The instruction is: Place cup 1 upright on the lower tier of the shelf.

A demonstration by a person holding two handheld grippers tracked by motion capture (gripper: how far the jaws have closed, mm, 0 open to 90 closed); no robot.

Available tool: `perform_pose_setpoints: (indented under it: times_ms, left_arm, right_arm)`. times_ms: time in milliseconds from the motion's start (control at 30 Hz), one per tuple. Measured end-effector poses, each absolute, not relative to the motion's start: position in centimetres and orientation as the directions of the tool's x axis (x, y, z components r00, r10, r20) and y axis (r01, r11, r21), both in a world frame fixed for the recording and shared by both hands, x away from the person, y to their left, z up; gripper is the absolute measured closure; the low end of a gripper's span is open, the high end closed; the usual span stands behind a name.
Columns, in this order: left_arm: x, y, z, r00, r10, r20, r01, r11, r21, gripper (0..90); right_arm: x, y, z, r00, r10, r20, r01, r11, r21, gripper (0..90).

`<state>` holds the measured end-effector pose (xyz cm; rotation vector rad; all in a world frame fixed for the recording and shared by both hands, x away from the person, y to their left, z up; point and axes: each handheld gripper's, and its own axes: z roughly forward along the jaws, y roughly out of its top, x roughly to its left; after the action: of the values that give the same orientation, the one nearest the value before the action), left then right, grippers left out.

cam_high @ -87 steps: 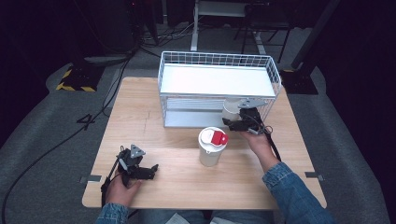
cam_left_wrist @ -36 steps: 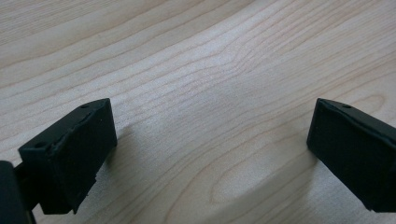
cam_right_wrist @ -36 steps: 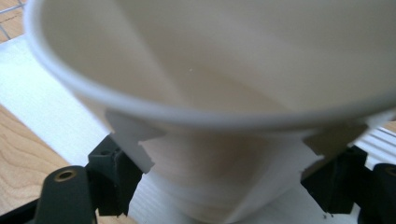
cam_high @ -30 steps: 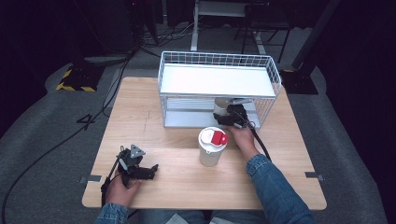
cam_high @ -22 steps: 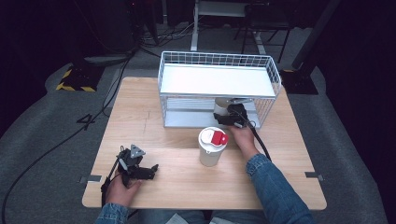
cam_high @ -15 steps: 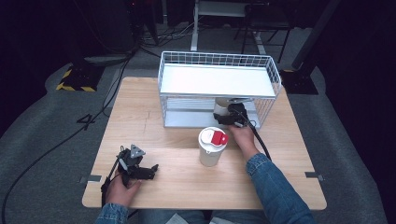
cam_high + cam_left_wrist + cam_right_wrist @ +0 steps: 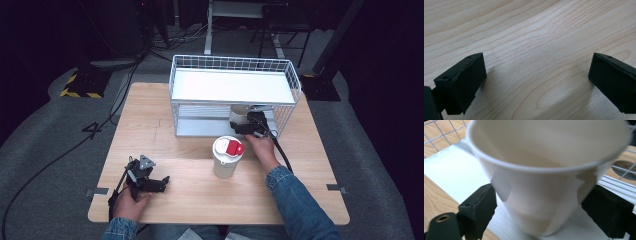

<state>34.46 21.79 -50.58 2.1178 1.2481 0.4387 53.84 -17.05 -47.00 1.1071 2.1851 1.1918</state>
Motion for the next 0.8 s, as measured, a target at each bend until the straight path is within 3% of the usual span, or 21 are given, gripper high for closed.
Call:
perform_pose_setpoints:
  times_ms: [300,800]
  left_arm:
    - [34.5,21.8,-50.6,0.495,0.868,-0.033,0.657,-0.35,0.667,1.9]
    - [34.8,21.7,-50.6,0.47,0.882,-0.032,0.669,-0.333,0.665,0.2]
  right_arm:
    - [51.8,-18.2,-46.4,-0.616,0.787,-0.031,0.401,0.347,0.848,12.1]
    - [47.6,-21.2,-43.7,-0.627,0.779,-0.015,0.406,0.343,0.847,12.9]
